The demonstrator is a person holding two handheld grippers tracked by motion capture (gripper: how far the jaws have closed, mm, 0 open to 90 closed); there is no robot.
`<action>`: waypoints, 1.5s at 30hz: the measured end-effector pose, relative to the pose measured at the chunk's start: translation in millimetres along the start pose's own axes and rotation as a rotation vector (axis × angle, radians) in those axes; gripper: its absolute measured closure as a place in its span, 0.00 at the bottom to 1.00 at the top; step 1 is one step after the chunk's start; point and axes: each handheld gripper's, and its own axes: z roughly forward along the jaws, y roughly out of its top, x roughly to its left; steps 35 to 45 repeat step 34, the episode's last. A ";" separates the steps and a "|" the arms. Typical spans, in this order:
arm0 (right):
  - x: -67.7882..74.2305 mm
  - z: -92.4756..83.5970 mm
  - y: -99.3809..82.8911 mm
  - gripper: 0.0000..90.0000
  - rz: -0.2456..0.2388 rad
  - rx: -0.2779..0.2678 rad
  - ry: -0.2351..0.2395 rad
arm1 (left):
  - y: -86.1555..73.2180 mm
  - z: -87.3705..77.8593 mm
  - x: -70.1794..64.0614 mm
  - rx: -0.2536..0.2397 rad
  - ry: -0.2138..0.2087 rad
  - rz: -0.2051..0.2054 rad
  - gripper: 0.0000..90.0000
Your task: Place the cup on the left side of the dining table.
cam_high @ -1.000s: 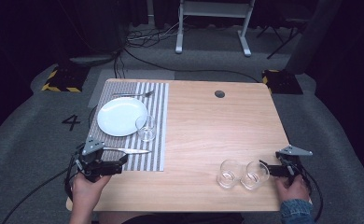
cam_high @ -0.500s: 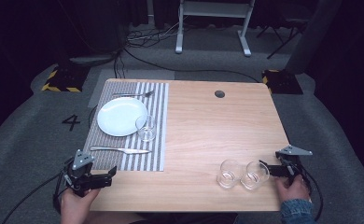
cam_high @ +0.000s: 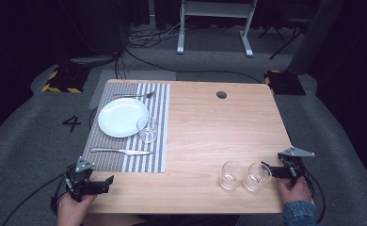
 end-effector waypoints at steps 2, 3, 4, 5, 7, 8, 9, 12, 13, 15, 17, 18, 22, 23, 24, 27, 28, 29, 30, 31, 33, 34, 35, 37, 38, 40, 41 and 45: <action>0.0 0.0 0.0 0.14 0.000 0.000 0.000 | -3.2 3.1 1.9 0.008 0.006 -0.011 0.00; 0.0 0.0 0.0 0.14 0.000 0.000 0.000 | -4.8 4.4 2.4 0.016 0.014 -0.008 0.00; 0.0 0.0 0.0 0.14 0.000 0.000 0.000 | -6.2 5.8 2.8 0.034 0.020 -0.005 0.00; -0.1 0.0 0.0 0.14 0.000 0.000 0.001 | -7.3 7.7 3.5 0.049 0.024 -0.010 0.00; -0.1 0.0 0.0 0.14 0.000 0.000 0.001 | -7.8 8.2 3.5 0.054 0.022 -0.015 0.00; -0.1 0.0 0.0 0.14 0.000 0.000 0.001 | -8.2 8.9 3.6 0.054 0.023 -0.016 0.00; -0.1 0.0 0.0 0.14 0.000 0.000 0.001 | -8.4 10.1 3.9 0.057 0.022 -0.013 0.00; -0.1 0.0 0.0 0.14 0.000 0.000 0.001 | -13.4 15.9 3.7 0.013 0.051 0.000 0.00; -0.1 0.0 0.0 0.14 0.000 0.000 0.001 | -15.5 16.8 4.5 -0.014 0.047 0.004 0.00; -0.1 0.0 0.0 0.14 0.000 0.000 0.001 | -16.6 16.3 5.5 -0.017 0.042 0.008 0.00; -0.1 0.0 0.0 0.14 0.000 0.000 0.001 | -17.5 15.7 6.4 -0.019 0.042 0.008 0.00; -0.1 0.0 0.0 0.14 0.000 0.000 0.001 | -17.5 15.7 6.4 -0.019 0.042 0.008 0.00; -0.1 0.0 0.0 0.14 -0.001 0.000 0.000 | -18.4 16.0 4.5 -0.026 0.036 0.012 0.00; -0.1 0.0 0.0 0.14 0.000 0.000 0.001 | -18.8 16.0 3.2 -0.027 0.019 0.034 0.00; -0.1 0.0 0.0 0.14 0.000 0.000 0.001 | -18.8 16.0 3.2 -0.027 0.019 0.034 0.00; -0.1 0.0 0.0 0.14 0.000 0.000 0.001 | -19.0 16.0 2.4 -0.026 0.013 0.036 0.00; -0.1 0.0 0.0 0.14 0.000 0.000 0.001 | -19.0 16.0 2.4 -0.026 0.012 0.037 0.00; -0.1 0.0 0.0 0.14 0.000 0.000 0.001 | -19.0 16.0 2.4 -0.026 0.012 0.037 0.00; -0.1 0.0 0.0 0.14 -0.001 0.000 0.001 | -18.8 16.0 2.5 -0.026 0.010 0.038 0.00; -0.1 0.0 0.0 0.14 0.000 0.000 0.001 | -18.3 16.2 2.9 -0.023 0.006 0.042 0.00; -0.1 0.0 0.0 0.14 0.000 0.000 0.001 | -17.7 16.1 3.3 -0.018 0.003 0.048 0.00; -0.1 0.0 0.0 0.14 0.000 0.000 0.001 | -17.6 16.1 3.5 -0.017 -0.003 0.054 0.00; -0.1 0.0 0.0 0.14 0.000 0.000 0.001 | -17.6 16.1 3.5 -0.017 -0.003 0.054 0.00; -0.1 0.0 0.0 0.14 0.000 0.000 0.001 | -17.6 16.1 3.5 -0.017 -0.003 0.054 0.00; -0.1 0.0 0.0 0.14 0.000 0.000 0.001 | -17.6 16.1 3.5 -0.017 -0.003 0.054 0.00; -0.1 0.0 0.0 0.14 0.000 0.000 0.001 | -17.6 16.1 3.5 -0.017 -0.003 0.054 0.00; -0.1 0.0 0.0 0.14 0.000 0.000 0.001 | -17.6 16.1 3.5 -0.017 -0.003 0.054 0.00; -0.1 0.0 0.0 0.14 0.000 0.000 0.001 | -17.6 16.1 3.5 -0.017 -0.003 0.054 0.00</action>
